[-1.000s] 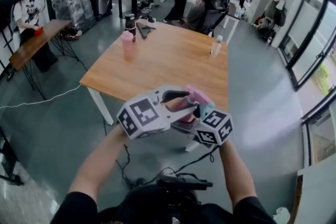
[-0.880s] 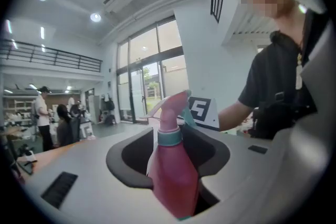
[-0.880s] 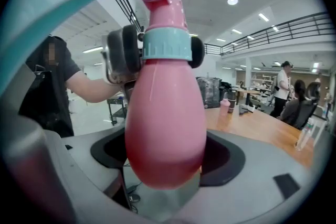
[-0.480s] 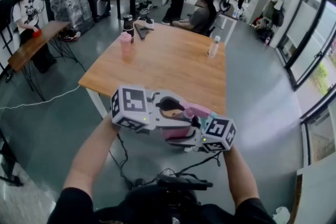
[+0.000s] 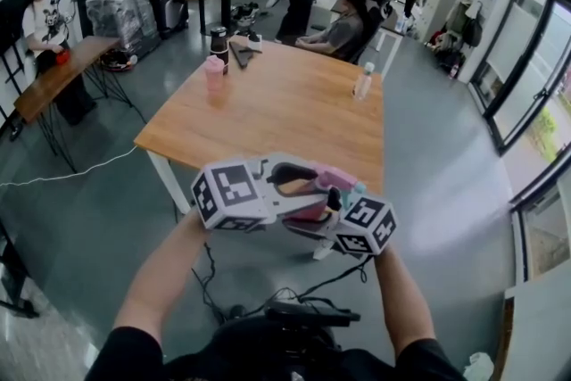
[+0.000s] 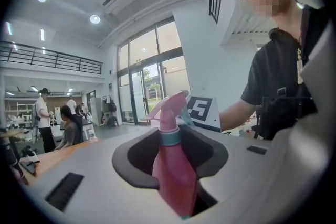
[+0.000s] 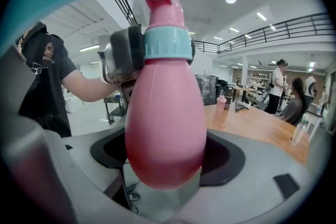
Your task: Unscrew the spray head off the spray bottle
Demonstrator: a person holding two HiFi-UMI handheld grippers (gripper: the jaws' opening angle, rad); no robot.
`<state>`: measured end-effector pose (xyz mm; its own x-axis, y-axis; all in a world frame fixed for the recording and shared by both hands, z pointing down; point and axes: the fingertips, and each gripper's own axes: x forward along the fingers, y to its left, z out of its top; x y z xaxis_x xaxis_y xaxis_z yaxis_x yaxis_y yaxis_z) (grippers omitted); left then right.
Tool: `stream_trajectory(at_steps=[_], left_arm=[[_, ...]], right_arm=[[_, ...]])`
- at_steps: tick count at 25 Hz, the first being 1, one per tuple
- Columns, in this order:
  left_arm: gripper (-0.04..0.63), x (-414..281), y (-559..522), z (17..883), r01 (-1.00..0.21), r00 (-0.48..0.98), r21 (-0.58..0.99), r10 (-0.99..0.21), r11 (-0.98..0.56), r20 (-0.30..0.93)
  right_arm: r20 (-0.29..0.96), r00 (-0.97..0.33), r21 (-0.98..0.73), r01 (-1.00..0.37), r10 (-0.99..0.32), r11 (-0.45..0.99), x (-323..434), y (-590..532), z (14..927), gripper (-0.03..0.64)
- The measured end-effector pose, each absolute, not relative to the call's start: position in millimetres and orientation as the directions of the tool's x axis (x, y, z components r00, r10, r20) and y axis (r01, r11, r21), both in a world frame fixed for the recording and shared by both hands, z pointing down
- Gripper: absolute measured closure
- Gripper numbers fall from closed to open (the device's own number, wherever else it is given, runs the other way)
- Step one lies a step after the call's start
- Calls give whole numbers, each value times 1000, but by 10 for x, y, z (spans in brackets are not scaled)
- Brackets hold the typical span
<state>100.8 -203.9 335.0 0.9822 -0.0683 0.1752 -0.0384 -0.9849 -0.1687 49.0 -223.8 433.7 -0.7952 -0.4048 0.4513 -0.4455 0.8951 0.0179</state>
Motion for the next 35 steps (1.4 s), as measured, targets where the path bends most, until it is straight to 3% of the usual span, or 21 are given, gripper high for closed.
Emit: stream_trajectory(at_steps=[12,16,18,28,35], left_arm=[[465,1021,-2325,3378,-309,920,-235,-352,-921,170],[463,1038,-2323,3392,-367,895,-268,-416,-891,159],[462,1051,-2263,3374,-317,919,-260,-364,-912,153],[431,980,-1854,3325,146,973,-84,128,-986,190],[457,988,-1797,3303,166,971,-111,143,-980,192]], right_arm=[[459,-639,100,-654,-617,750,627,-2623,4375,222],[445,-644,88,-659,-622,747,629,-2623,4372,222],[429,-694,61,-616,-578,785,592,-2543,4333,222],[413,-847,31,-356,-336,934,423,-2033,4272,222],[425,-854,33,-316,-299,948,447,-1964,4295,221]])
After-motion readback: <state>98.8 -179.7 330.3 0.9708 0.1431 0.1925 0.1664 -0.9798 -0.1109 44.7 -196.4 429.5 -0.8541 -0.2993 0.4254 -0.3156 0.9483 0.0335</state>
